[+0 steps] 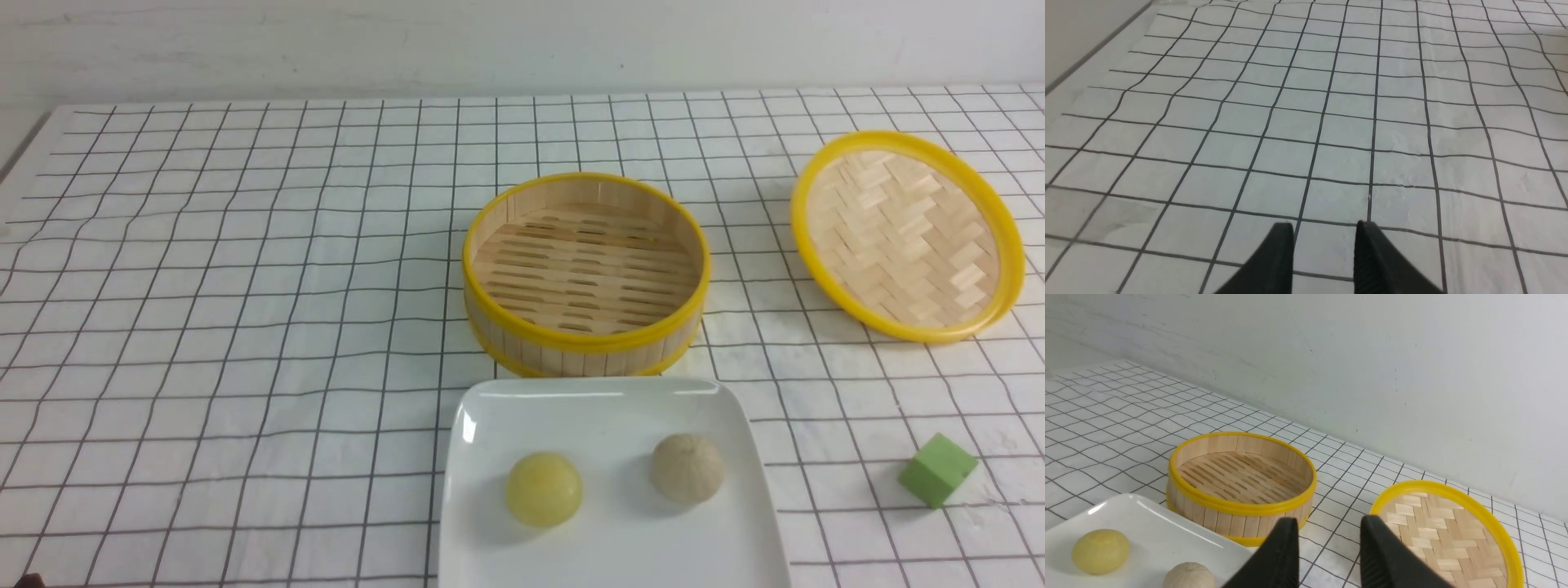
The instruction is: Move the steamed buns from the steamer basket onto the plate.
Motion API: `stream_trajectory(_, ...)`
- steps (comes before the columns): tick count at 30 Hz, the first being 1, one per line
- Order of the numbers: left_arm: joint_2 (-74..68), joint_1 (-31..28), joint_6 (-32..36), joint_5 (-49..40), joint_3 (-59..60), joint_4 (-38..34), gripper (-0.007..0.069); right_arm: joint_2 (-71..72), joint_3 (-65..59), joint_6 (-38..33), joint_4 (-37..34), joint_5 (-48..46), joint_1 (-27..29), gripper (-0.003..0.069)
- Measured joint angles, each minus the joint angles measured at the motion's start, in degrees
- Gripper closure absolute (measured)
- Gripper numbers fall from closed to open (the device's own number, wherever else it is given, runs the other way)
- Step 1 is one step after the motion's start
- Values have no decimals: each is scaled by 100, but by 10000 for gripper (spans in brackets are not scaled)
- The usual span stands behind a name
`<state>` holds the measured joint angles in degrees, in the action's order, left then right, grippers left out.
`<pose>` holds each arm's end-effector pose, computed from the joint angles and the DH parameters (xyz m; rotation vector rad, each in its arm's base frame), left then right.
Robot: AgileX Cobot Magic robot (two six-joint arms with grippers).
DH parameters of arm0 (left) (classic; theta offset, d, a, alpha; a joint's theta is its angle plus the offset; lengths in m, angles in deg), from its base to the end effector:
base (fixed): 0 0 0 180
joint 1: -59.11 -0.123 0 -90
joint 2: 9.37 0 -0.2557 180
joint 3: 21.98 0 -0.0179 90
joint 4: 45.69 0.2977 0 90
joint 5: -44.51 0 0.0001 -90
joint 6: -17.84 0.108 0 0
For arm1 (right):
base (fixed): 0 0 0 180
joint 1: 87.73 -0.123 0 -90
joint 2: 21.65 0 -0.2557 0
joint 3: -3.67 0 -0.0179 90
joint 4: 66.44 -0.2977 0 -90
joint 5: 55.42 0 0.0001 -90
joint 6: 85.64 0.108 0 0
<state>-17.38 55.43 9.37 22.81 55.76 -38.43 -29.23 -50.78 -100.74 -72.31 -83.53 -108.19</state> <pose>0.1447 0.0144 0.1664 -0.1204 1.8689 0.0673 0.1002 0.0430 0.3120 -0.4489 1.5086 0.1823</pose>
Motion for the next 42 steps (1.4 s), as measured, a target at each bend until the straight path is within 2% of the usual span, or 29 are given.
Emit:
stream_trajectory(36,0,0,-5,0,0,-85,382,0,-10,13,-14,-7,0,419)
stream_trajectory(42,2,0,-5,0,0,-85,382,-201,-699,215,-48,5,0,419)
